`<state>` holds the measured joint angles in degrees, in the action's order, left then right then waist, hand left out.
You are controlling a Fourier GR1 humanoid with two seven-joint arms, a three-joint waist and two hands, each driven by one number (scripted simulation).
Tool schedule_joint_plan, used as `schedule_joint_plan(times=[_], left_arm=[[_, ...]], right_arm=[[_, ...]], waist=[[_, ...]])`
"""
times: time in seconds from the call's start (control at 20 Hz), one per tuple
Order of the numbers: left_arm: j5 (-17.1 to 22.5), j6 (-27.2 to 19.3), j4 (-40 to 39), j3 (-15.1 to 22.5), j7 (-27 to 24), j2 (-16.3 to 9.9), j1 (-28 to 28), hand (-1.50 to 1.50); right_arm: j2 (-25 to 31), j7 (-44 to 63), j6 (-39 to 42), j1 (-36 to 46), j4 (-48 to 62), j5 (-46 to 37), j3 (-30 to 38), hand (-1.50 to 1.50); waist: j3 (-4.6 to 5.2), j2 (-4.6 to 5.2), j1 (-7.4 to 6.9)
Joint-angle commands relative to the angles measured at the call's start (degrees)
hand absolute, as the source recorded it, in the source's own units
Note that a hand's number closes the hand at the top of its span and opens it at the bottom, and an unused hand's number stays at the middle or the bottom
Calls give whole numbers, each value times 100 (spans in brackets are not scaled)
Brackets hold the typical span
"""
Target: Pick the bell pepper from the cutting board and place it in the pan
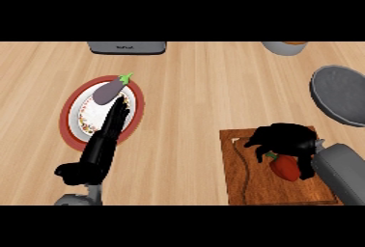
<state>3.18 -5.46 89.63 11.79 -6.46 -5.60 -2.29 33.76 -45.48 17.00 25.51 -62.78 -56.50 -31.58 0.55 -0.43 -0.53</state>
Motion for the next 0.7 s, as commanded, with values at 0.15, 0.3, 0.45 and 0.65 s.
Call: schedule_joint_plan(times=[0.15, 0.3, 0.45, 0.65], left_arm=[[25, 151, 167, -97, -14, -53, 267, 0], [-52, 24, 168, -126, 345, 48, -109, 0], [-31, 152, 194, -50, -4, 46, 288, 0], [-63, 82, -56, -120, 12, 158, -30, 0]], right_arm=[[-102, -706, -138, 290, 651, -412, 210, 150], [-275, -794, -671, 44, 735, -500, 239, 150], [-492, -811, -1113, -27, 688, -284, 526, 150], [-304, -849, -1085, -97, 129, 289, 1116, 150]], waist=[[-56, 50, -1], [-57, 49, 18], [-57, 44, 10], [-56, 33, 84]])
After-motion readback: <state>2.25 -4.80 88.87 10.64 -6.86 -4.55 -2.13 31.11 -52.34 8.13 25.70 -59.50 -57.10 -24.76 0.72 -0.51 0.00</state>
